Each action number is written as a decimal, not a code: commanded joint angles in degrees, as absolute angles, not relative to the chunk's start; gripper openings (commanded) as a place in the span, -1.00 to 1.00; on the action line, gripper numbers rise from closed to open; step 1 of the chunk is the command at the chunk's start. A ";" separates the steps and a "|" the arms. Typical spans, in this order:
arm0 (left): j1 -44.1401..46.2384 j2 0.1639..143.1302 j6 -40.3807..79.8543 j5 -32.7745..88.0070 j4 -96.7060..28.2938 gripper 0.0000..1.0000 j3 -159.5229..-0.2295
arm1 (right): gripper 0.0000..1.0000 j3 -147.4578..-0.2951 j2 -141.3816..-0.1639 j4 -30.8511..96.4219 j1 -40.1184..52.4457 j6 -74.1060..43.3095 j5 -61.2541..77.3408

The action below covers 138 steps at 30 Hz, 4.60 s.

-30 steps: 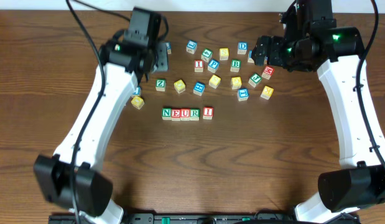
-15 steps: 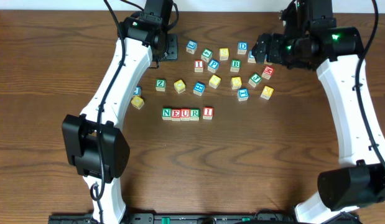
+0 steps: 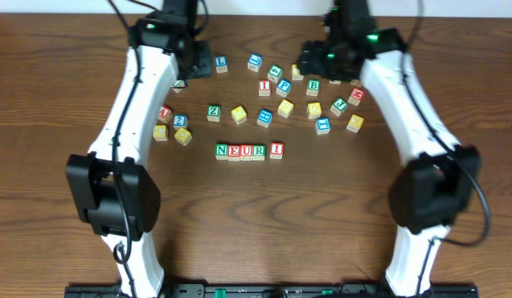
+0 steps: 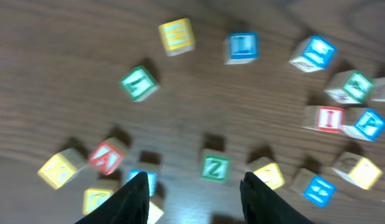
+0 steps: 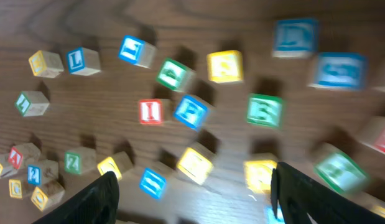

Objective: Spell out NEURIPS

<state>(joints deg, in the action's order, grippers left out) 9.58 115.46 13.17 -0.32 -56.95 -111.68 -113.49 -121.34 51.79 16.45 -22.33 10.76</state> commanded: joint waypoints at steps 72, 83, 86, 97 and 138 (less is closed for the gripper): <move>5.04 112.95 12.25 -4.12 -64.20 -0.06 -113.10 | -0.28 -131.59 -148.73 52.31 22.06 -29.50 -2.44; 5.04 112.95 12.25 -4.12 -64.20 -0.06 -113.10 | -0.67 -135.57 -148.51 57.30 22.04 -29.50 -2.44; 5.04 112.95 12.25 -4.12 -64.20 -0.06 -113.10 | -0.72 -139.20 -148.49 59.79 22.06 -28.36 -2.44; 5.04 112.95 12.25 -4.12 -64.20 -0.06 -113.10 | -0.84 -158.43 -148.46 77.17 22.06 -23.51 -1.69; 5.04 112.95 12.25 -4.12 -64.20 -0.05 -113.10 | -0.95 -121.75 -109.45 86.91 22.63 -14.94 1.45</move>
<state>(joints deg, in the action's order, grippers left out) 5.39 114.91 13.04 -3.38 -64.07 -111.70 -128.22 -108.12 89.67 22.15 -14.44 2.50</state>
